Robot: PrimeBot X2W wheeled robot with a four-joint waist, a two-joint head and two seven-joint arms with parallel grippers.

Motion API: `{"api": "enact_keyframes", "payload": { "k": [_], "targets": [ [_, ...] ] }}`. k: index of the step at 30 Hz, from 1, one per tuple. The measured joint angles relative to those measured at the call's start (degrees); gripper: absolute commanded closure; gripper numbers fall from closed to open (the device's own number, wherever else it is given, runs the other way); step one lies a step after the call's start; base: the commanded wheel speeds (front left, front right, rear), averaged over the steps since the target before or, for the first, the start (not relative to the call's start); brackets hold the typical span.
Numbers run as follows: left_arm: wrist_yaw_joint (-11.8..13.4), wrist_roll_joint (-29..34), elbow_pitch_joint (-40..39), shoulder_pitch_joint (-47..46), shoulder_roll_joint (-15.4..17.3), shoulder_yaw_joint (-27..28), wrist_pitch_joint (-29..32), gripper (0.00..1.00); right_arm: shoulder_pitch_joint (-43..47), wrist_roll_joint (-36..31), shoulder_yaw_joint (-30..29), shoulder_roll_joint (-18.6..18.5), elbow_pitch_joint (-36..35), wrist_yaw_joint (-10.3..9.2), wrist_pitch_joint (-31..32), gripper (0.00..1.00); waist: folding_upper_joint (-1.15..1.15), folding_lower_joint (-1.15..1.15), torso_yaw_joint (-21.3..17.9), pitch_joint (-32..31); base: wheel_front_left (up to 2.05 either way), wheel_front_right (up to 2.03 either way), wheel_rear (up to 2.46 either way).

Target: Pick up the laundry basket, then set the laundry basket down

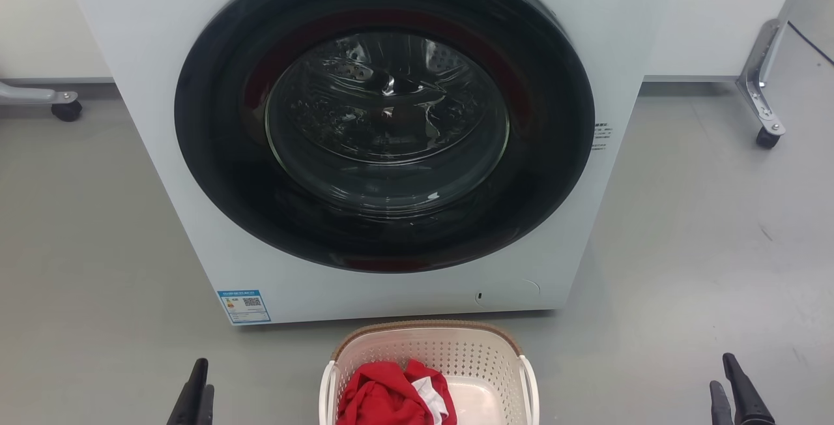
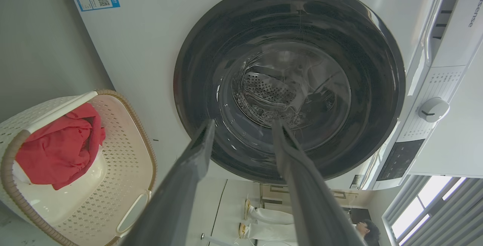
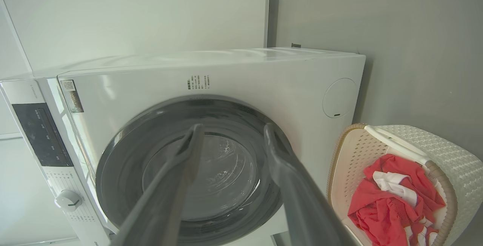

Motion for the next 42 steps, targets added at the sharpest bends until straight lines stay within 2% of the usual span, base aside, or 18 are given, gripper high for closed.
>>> {"api": "enact_keyframes", "payload": {
  "k": [19, 25, 31, 35, 42],
  "targets": [
    [0.0, 1.1, -0.8, -1.0, 0.2, -2.4, -3.9, 0.00, -0.9, -3.5, 1.5, -0.4, -0.5, 0.00, -3.1, 0.00, 0.00, 0.00, 0.2, 0.3, 0.00, 0.00, 0.00],
    [0.0, 4.4, -1.4, -1.9, 1.0, -4.0, -5.4, 0.00, -1.2, -8.3, 3.5, -1.8, -0.6, 0.00, -5.1, 0.00, 0.00, 0.00, 0.4, 0.3, 0.00, 0.00, 0.00],
    [0.0, 10.9, -2.3, -2.2, 2.4, -6.0, -6.7, 0.00, -2.2, -14.3, 5.7, -3.3, -0.7, 0.00, -6.6, 0.00, 0.00, 0.00, 0.5, 0.3, 0.00, 0.00, 0.00],
    [0.0, 14.8, -2.9, -2.8, 3.1, -7.2, -7.7, 0.00, -2.2, -18.7, 7.2, -4.4, -0.6, -0.65, -7.6, 0.00, 0.00, 0.00, 0.6, 0.3, 0.00, 0.00, 0.00],
    [1.6, 22.4, -4.8, -3.3, 3.9, -8.8, -9.2, 0.00, -3.1, -26.8, 10.2, -6.2, -0.9, -2.34, -9.1, 0.00, 0.00, 0.00, 0.8, 0.1, 0.00, 0.00, 0.00]
  ]
}}
